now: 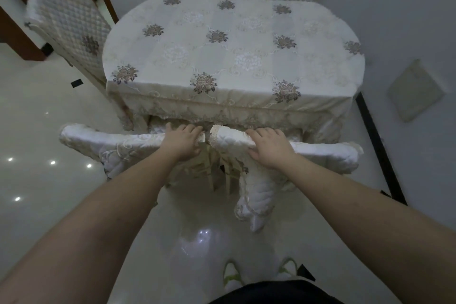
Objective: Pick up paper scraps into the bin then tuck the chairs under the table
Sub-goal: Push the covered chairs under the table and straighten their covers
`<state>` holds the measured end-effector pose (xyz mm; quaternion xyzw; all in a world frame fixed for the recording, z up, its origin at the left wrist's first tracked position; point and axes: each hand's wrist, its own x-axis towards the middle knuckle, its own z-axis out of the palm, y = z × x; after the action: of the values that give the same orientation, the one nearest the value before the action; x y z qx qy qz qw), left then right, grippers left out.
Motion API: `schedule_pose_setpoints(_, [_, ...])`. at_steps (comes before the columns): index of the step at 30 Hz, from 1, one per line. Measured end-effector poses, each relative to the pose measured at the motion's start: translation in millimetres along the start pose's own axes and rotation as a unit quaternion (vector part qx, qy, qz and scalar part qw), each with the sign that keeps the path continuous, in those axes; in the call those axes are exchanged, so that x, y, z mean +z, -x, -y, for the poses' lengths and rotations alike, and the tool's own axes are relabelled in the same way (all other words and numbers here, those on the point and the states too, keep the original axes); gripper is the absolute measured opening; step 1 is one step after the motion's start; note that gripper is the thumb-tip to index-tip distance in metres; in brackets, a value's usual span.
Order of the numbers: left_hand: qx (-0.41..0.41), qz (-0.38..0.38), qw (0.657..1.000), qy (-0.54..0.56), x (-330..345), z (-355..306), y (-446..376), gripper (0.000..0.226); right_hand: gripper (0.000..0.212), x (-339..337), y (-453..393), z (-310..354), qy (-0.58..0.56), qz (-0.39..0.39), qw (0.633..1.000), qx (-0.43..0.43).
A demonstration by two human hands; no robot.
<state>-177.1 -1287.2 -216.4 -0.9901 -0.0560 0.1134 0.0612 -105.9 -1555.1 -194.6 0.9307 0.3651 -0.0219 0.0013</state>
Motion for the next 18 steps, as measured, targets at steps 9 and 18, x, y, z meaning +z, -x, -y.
schedule_pose_setpoints(9, [0.016, -0.048, 0.994, 0.093, -22.1, -64.5, 17.8, 0.083, 0.068, -0.4, 84.2, -41.0, -0.037, -0.037, 0.995, 0.090])
schedule_pose_setpoints(18, [0.186, -0.127, 0.973, 0.057, -65.5, -185.9, 16.6, 0.075, 0.068, -16.2, 167.1, -96.2, -0.050, -0.037, 0.973, 0.221])
